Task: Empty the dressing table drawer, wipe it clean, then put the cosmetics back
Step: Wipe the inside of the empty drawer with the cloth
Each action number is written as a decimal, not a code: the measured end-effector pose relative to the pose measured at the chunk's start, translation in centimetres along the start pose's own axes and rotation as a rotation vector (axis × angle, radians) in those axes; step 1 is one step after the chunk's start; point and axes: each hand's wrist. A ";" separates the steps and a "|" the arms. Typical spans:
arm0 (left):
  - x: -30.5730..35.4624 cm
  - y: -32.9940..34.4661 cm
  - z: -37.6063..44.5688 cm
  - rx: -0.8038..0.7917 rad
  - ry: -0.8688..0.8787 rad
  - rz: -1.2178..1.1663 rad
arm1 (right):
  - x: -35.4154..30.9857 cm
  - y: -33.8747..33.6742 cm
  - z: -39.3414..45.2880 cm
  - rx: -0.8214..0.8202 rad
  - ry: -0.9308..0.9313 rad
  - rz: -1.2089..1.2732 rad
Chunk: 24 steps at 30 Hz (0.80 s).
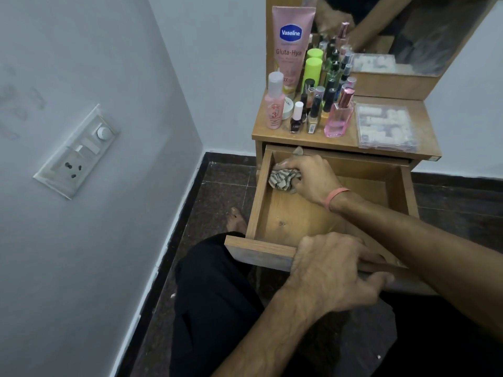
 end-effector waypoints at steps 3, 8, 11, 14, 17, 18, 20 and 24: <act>-0.1 0.3 0.1 0.006 -0.002 0.012 | -1.2 -0.4 0.1 0.075 -0.138 -0.241; -0.5 0.5 0.3 0.004 0.021 0.065 | -3.4 -0.9 0.4 -0.038 0.069 -0.066; -0.7 1.1 0.4 -0.011 -0.011 0.033 | -4.0 -1.7 -1.0 -0.265 0.006 0.030; -0.9 1.6 0.1 -0.019 -0.016 0.002 | -5.5 -1.2 -3.3 -0.474 -0.004 0.186; -0.9 1.7 0.2 -0.049 -0.017 -0.019 | -6.0 -1.0 -3.5 -0.574 0.049 0.255; -0.9 1.8 0.3 -0.041 -0.005 -0.005 | -6.0 -0.8 -3.3 -0.588 0.059 0.257; -0.8 1.8 0.4 -0.013 0.021 0.021 | -6.2 -1.2 -3.2 -0.578 0.041 0.239; -1.1 1.9 0.3 0.019 0.015 0.038 | -6.1 -3.1 -4.1 -0.609 0.053 0.550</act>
Point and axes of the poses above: each hand's wrist, its own z-axis towards the middle knuckle, its own y-axis out of the palm, x = y × z
